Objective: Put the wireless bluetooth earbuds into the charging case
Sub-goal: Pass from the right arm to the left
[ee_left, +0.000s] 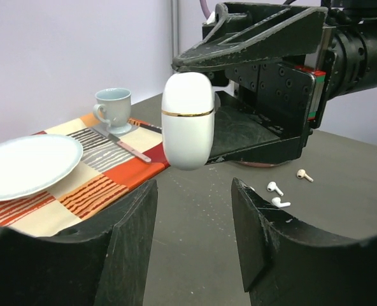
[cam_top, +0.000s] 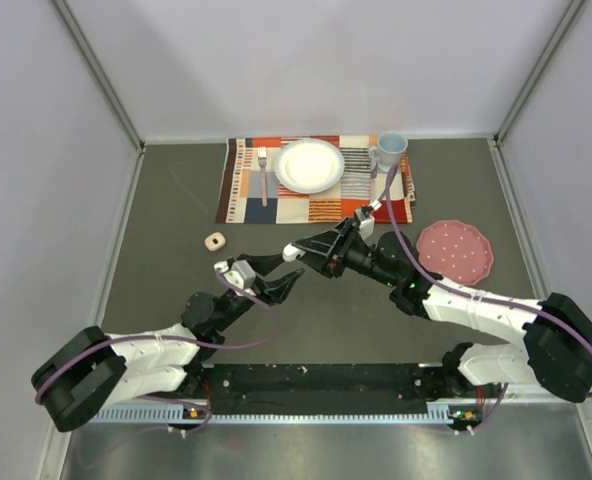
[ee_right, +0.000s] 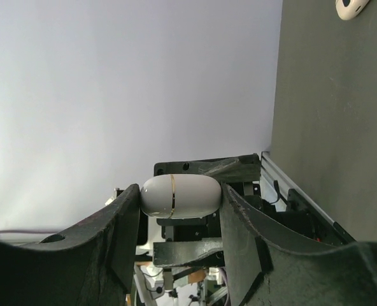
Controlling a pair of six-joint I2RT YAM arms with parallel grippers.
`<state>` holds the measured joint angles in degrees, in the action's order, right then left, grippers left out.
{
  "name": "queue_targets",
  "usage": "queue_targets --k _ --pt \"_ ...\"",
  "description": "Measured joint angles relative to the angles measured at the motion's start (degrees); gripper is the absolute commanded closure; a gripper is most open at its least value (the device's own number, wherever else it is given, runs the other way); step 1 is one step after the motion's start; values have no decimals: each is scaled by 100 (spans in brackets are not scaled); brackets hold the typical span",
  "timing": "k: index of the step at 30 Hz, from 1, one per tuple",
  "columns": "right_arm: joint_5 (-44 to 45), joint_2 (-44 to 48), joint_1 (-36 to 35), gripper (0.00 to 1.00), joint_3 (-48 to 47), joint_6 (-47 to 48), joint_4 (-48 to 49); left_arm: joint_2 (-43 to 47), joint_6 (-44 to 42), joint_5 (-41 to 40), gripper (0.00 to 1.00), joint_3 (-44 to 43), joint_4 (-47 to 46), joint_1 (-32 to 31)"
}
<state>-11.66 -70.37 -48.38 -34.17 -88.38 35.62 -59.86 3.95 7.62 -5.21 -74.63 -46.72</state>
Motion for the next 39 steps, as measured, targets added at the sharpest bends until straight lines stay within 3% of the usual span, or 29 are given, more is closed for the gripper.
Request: queue_targets --k 21,39 --pt "-20 11 0 74 -153 337 -914 177 -90 -201 49 24 -4 -7" --pt "-146 -129 0 74 -146 168 -553 55 -46 -129 49 17 7 -20"
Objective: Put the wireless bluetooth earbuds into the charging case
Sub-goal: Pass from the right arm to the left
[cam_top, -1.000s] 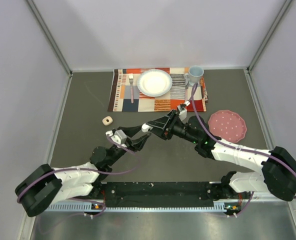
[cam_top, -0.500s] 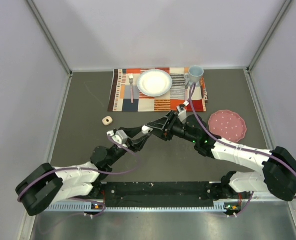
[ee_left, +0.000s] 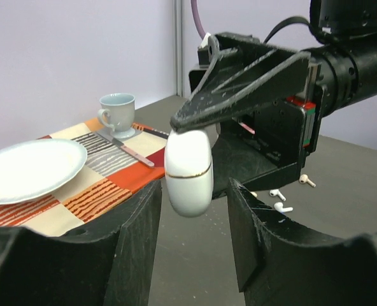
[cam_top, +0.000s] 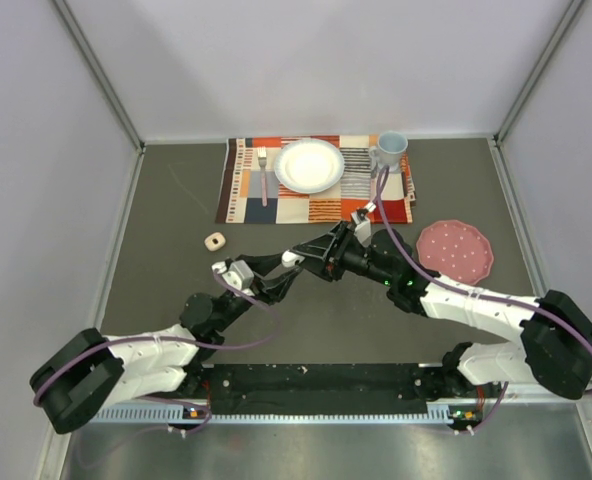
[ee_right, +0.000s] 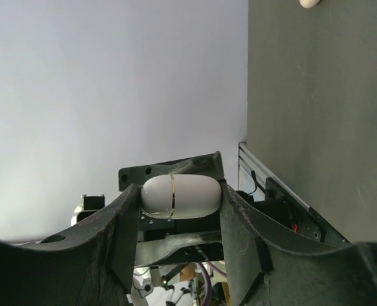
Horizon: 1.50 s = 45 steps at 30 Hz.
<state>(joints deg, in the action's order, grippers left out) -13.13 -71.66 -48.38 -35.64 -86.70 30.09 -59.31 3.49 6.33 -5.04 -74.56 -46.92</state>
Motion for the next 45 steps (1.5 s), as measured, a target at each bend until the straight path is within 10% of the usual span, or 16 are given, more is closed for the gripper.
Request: queue_targets --k 45 --pt "-44 17 0 74 -2 -44 -219 66 -72 -173 54 0 -2 -114"
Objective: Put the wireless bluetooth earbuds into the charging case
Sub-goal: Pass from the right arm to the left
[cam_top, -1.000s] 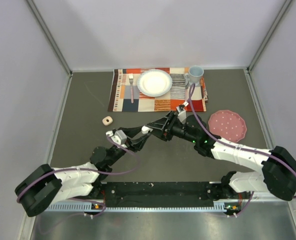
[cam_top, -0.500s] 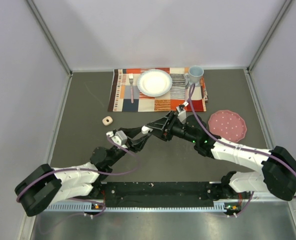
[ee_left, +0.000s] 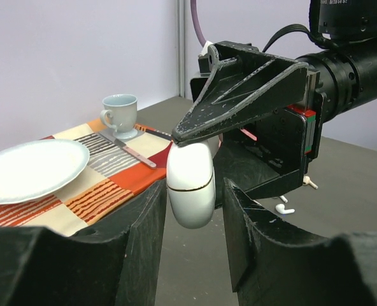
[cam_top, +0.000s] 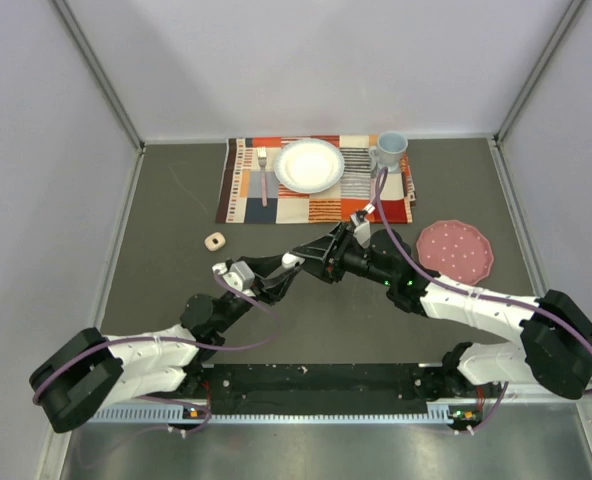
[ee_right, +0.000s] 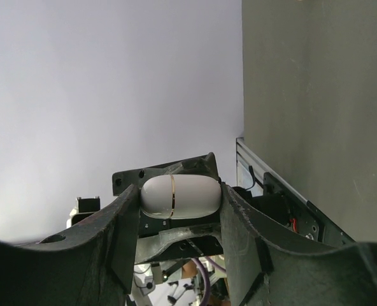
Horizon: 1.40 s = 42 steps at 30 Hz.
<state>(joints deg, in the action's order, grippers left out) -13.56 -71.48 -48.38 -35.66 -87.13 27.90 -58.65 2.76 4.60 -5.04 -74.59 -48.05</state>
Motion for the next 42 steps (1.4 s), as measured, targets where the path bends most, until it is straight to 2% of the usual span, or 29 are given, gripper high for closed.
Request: queue_targets --k 5,13,27,42 --pt "-13 -57 0 74 0 -11 15 -42 4 0 55 -9 2 0" --pt "-13 -66 0 73 0 -37 48 -68 28 -28 66 -55 -9 0" --pt "17 -107 -31 73 57 -260 433 -240 55 -52 59 -160 -149 0" --pt "66 -107 -50 73 153 -420 632 -251 55 -39 60 -195 -149 -4"
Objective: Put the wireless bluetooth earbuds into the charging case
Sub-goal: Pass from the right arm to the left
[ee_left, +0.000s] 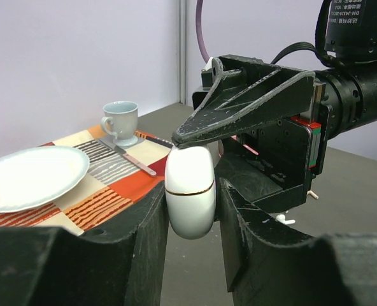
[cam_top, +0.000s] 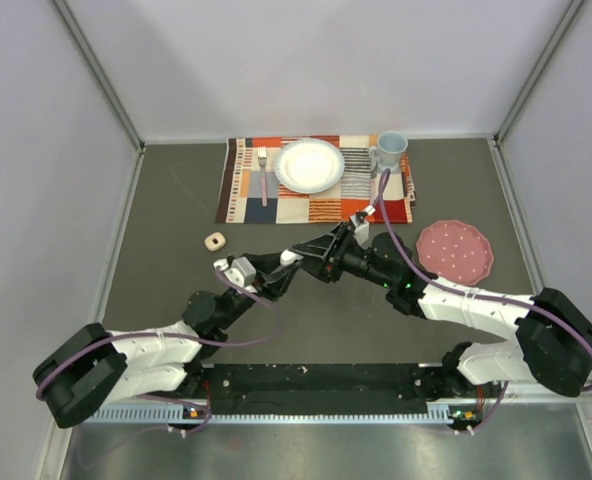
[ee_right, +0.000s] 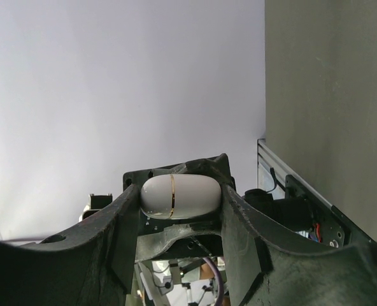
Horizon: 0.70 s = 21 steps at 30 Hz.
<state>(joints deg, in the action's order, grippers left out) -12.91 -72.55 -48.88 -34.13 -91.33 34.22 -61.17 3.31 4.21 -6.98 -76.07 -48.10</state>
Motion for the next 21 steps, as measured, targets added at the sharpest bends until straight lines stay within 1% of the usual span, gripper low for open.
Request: queue_targets --k 9,14,15,17,18,19,21 --pt "22 0 -15 73 0 -31 2 144 -2 -66 59 0 57 -9" --pt "48 0 -22 73 0 -35 9 153 4 -79 70 0 68 -15" --pt "52 0 -22 72 0 -35 13 153 17 -85 75 0 66 -20" --pt "61 0 -24 68 0 -31 31 149 35 -90 77 0 61 -24" --pt "63 0 -24 67 2 -31 33 146 48 -94 83 0 59 -24" --pt "70 0 -26 66 2 -31 33 140 55 -96 86 0 57 -24" --pt "85 0 -28 58 31 -28 59 138 57 -92 92 0 59 -24"
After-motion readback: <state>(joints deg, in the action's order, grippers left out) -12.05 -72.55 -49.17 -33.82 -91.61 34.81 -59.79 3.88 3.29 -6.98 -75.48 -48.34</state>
